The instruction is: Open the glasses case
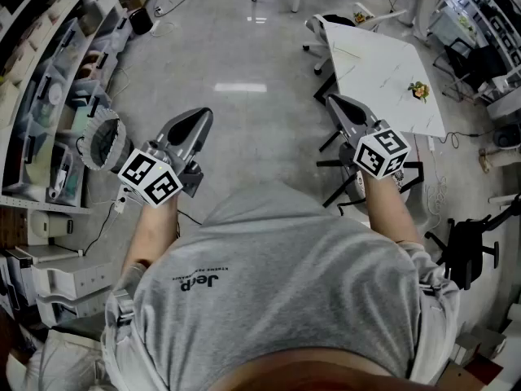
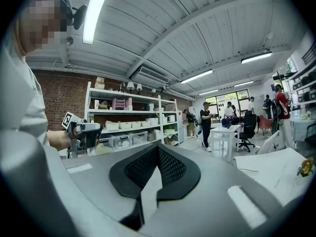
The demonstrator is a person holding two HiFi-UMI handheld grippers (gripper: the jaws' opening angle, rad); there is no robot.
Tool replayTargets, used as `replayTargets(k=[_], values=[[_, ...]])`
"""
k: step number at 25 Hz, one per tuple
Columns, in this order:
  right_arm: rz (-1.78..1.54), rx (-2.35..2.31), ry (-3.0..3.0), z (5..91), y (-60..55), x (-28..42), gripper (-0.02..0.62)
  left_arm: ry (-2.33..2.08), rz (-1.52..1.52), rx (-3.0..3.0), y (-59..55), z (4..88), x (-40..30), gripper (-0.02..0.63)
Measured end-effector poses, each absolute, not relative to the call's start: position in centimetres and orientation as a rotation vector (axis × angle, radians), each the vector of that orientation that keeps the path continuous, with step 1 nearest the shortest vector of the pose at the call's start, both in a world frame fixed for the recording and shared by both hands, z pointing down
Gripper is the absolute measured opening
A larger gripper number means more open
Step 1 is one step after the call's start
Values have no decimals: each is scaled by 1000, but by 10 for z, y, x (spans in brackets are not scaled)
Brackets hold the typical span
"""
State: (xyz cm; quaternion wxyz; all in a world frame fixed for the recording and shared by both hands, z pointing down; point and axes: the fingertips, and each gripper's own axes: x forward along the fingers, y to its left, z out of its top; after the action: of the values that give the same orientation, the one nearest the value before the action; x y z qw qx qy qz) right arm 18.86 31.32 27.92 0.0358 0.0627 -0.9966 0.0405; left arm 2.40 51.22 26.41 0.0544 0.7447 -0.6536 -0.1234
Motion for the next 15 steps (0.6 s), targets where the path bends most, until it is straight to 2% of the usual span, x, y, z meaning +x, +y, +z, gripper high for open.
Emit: replayTargets(k=[15], values=[[110,197,-3077,277,272,204,2,-1999,-356,2272,473,261,41,55]])
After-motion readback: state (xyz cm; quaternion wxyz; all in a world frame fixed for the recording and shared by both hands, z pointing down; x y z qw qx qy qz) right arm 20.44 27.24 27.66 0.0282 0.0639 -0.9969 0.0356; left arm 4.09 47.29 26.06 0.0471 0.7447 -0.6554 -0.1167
